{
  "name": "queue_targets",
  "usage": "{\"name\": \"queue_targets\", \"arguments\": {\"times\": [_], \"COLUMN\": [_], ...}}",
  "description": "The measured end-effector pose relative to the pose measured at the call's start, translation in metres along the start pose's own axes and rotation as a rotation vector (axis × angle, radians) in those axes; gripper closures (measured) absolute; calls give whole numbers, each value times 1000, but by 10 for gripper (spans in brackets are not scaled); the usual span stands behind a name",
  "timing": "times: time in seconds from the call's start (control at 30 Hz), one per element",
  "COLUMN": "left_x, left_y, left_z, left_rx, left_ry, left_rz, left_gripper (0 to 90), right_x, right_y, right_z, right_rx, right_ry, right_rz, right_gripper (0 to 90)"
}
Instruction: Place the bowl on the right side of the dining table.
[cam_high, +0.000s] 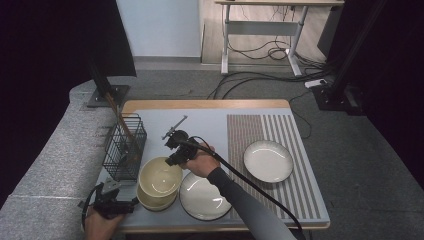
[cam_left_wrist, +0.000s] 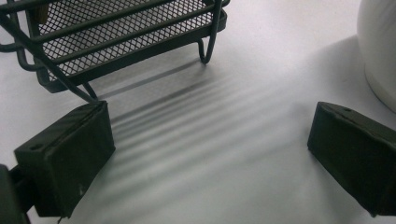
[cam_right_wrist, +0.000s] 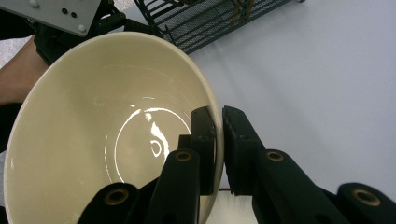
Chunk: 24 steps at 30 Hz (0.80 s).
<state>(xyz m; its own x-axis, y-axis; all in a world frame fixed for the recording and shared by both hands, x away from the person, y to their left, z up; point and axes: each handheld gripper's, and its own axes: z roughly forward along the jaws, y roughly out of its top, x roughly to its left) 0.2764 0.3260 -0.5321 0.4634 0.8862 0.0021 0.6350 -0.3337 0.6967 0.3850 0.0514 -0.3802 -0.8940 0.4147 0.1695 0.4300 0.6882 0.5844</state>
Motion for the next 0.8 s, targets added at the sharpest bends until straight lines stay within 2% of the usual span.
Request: {"name": "queue_targets", "arguments": {"times": [0.43, 0.8], "left_x": [0, 0], "left_y": [0, 0], "left_z": [0, 0], "left_rx": [1, 1], "left_ry": [0, 0], "left_rz": [0, 0], "left_gripper": [2, 2], "right_x": [-11, -19], "right_y": [-1, -5], "right_z": [-16, -25], "right_rx": [-9, -24], "right_ry": [-19, -13], "right_rz": [34, 57], "right_gripper": [838, 850]}}
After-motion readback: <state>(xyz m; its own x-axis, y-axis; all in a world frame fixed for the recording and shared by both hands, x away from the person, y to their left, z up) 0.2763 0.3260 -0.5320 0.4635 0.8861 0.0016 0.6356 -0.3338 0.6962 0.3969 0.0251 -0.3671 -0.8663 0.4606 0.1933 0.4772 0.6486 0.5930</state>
